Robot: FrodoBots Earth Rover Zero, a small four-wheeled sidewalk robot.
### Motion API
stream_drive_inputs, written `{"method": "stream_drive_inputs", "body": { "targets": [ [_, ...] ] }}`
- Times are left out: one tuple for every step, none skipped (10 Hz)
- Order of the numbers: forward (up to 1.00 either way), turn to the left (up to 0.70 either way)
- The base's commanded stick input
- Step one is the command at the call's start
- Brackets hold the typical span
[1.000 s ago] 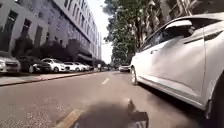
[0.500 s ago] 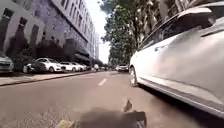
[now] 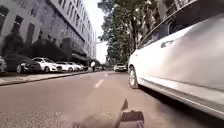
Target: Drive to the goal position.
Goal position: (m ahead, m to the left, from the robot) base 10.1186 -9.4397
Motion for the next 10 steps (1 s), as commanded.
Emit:
{"method": "stream_drive_inputs", "body": {
  "targets": [
    [0.7,0.0],
    [0.7,0.0],
    [0.7,0.0],
    [0.7,0.0],
    [0.7,0.0],
    [0.7,0.0],
    [0.7,0.0],
    [0.7,0.0],
    [0.7,0.0],
    [0.7,0.0]
  ]
}}
